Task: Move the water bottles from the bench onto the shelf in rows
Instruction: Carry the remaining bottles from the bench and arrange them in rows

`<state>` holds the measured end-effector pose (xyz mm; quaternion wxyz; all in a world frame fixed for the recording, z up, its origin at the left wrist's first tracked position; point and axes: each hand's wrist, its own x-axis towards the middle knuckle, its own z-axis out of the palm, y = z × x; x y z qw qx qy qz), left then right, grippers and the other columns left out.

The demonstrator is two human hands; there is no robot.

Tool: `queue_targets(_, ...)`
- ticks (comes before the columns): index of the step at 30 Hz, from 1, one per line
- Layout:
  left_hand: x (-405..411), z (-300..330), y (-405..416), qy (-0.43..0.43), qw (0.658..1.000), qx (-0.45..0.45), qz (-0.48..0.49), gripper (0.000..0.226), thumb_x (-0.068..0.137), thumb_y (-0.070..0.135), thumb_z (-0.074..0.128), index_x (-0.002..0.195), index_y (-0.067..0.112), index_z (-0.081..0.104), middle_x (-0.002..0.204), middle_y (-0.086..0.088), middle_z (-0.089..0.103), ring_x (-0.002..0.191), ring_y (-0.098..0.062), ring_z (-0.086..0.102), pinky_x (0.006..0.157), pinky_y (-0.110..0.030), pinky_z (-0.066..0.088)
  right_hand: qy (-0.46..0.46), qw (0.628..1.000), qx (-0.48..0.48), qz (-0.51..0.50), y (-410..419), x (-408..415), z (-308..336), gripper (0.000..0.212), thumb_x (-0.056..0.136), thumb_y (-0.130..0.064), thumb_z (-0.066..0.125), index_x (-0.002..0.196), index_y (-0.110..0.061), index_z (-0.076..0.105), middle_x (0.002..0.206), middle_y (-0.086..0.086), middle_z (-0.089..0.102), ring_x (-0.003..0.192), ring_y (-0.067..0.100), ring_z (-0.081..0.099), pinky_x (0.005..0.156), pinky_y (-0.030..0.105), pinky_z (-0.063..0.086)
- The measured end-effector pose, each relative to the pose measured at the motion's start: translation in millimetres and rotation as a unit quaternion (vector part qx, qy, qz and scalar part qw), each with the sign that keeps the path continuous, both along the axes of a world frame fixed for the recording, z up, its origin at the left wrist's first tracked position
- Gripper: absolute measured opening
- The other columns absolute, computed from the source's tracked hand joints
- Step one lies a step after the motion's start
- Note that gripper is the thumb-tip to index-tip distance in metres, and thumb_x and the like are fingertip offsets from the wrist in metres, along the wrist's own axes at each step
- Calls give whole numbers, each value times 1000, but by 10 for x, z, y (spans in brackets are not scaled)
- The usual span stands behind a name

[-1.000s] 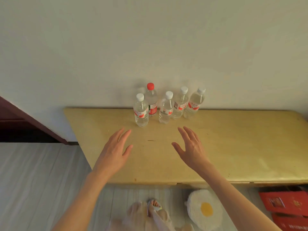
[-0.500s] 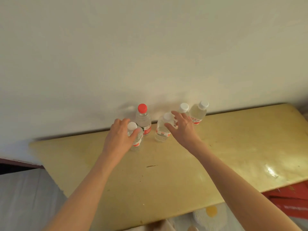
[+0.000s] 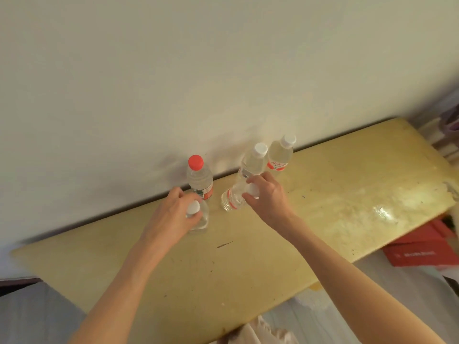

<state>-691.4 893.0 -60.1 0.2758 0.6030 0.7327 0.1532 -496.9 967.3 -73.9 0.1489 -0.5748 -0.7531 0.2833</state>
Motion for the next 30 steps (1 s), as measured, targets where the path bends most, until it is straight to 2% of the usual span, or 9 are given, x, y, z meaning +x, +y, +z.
queue_targets(3,164,-8,-37,0,997,7,-74,28,79,19,63,107,20,62,95,0,44,82,-22,51,73,-30,40,22,999,2,-27,-220,355,64,32,79,-12,66,110,-7,61,108,10,55,74,24,51,70,27,38)
queue_targets(7,532,-11,-92,2,987,23,-162,28,77,16,65,105,20,65,98,-2,48,95,-23,52,72,-26,35,29,996,22,-80,-668,938,248,30,80,-14,66,109,-11,60,106,4,56,71,14,45,68,18,33)
queue_targets(11,1116,90,-261,-7,967,53,-247,26,76,15,66,101,21,66,92,-2,52,73,-18,49,66,-25,33,14,986,30,-163,-1344,1618,398,29,81,-17,66,109,-13,59,108,3,56,73,12,45,71,18,33)
queue_targets(15,1879,249,-629,-21,930,87,-357,27,75,14,68,101,18,66,92,-3,52,67,-12,43,64,-16,25,0,956,42,-289,-2242,2298,514,29,80,-24,67,106,-13,59,106,3,54,88,18,50,76,22,34)
queue_targets(19,2761,419,-1266,-47,891,96,-442,27,70,11,71,96,17,66,87,0,55,63,-4,45,66,-20,34,-1,908,64,-413,-3350,2971,675,28,78,-24,69,101,-11,59,103,7,55,93,25,53,79,30,41)
queue_targets(21,3221,532,-1646,-61,866,100,-487,27,70,9,72,94,18,65,81,6,53,64,-3,48,63,-12,34,-5,881,81,-466,-3927,3305,754,29,76,-23,70,99,-8,61,101,9,57,91,26,54,81,32,43)
queue_targets(25,4173,663,-2443,-86,812,92,-570,28,68,9,74,93,19,65,84,-5,59,66,-15,55,63,-9,39,-13,813,92,-575,-5146,3880,830,29,74,-25,73,93,-6,63,95,11,60,85,26,56,76,29,43)
queue_targets(28,4910,697,-3116,-92,759,75,-640,27,68,11,75,92,19,66,82,-8,59,64,-16,53,63,-13,38,-30,757,76,-649,-6089,4220,829,29,72,-27,75,90,-7,64,93,11,61,83,25,56,71,23,37)
queue_targets(30,5395,698,-3583,-93,715,62,-690,27,69,11,75,92,19,66,80,-8,59,64,-19,54,65,-19,42,-34,714,63,-696,-6700,4411,821,29,72,-28,75,89,-7,64,92,12,61,84,26,56,72,25,38)
